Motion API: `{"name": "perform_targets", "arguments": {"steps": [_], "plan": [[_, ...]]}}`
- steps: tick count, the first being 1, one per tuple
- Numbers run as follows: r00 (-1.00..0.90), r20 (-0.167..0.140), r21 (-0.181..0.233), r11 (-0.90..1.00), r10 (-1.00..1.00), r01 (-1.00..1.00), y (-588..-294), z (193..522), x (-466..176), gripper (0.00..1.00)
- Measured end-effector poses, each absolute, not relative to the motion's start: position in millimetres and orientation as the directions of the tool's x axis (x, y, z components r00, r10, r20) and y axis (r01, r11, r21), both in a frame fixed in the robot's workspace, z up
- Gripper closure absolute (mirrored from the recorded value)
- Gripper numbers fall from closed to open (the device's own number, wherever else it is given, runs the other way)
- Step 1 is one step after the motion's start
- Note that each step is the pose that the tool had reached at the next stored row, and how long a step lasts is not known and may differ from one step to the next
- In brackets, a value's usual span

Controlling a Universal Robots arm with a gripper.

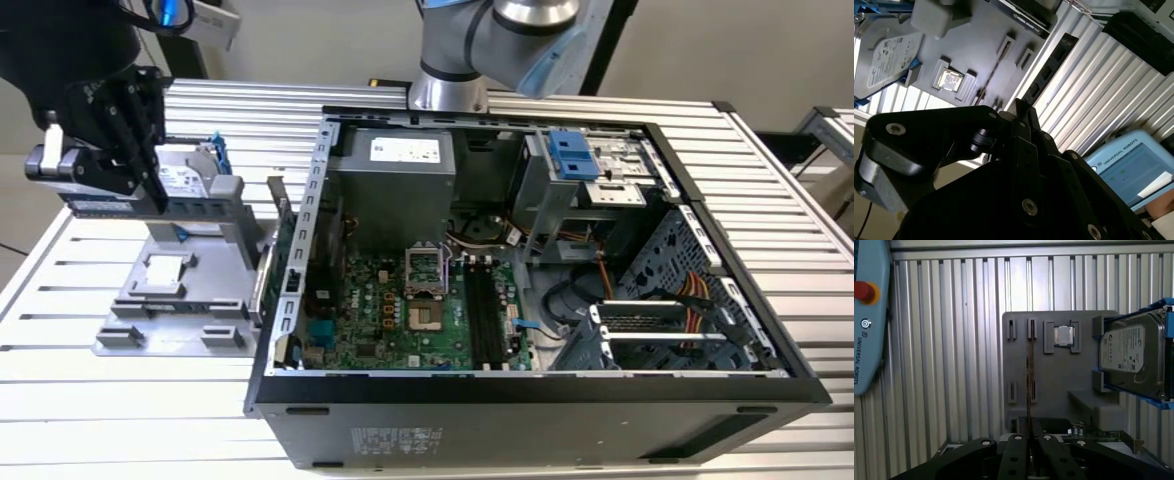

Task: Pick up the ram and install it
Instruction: 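Pick up the ram and move it above insertion slot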

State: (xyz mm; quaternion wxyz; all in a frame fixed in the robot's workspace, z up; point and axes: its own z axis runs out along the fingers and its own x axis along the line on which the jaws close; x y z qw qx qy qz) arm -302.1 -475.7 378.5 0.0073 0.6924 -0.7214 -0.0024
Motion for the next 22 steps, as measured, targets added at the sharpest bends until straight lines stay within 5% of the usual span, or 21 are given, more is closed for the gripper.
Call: {"name": "perform_targets", "arguments": {"steps": [22], "plan": [[-0.041, 0.007, 0.014, 0.041, -0.999, -0.999, -475.7, 378.6, -280.1, 1.00]]}}
